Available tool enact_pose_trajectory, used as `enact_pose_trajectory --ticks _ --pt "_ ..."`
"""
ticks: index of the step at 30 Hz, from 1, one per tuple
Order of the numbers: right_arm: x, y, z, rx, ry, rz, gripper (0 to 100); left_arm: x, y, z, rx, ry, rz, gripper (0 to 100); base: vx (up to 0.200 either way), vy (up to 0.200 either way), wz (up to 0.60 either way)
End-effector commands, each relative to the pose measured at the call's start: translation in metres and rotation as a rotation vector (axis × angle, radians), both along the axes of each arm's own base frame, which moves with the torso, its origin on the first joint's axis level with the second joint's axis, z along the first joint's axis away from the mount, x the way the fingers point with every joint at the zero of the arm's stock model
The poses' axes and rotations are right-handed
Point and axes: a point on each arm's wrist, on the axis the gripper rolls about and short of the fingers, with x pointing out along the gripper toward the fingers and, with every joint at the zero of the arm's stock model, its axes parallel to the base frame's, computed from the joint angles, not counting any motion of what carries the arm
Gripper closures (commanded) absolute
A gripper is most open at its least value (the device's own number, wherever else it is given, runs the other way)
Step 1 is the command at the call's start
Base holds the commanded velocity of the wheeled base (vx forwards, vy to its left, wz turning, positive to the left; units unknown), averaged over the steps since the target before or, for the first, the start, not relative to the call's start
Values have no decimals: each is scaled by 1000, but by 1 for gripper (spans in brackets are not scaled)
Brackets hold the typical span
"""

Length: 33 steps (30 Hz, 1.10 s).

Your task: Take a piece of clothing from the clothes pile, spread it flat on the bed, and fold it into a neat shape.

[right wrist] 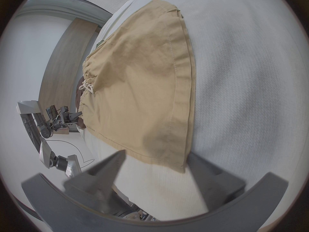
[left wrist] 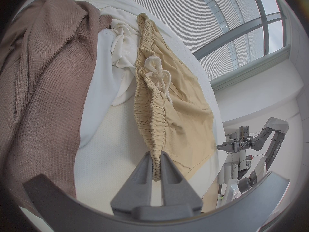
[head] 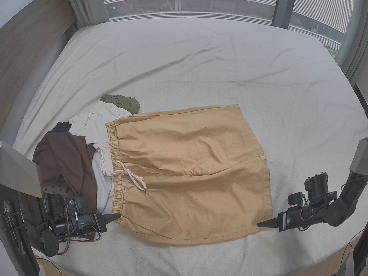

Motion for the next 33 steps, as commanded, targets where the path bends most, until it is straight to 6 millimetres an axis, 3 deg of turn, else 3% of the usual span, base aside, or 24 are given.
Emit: enact_pose_trajectory --ticks 1,13,33 --pt "-2 0 -7 -4 27 0 100 0 0 0 0 -1 0 100 0 0 0" --pt "-8 1 -3 -9 17 8 100 -2 0 0 2 4 -4 100 0 0 0" --pt "-41 9 30 -30 6 104 100 -20 16 -13 128 31 -97 100 0 0 0"
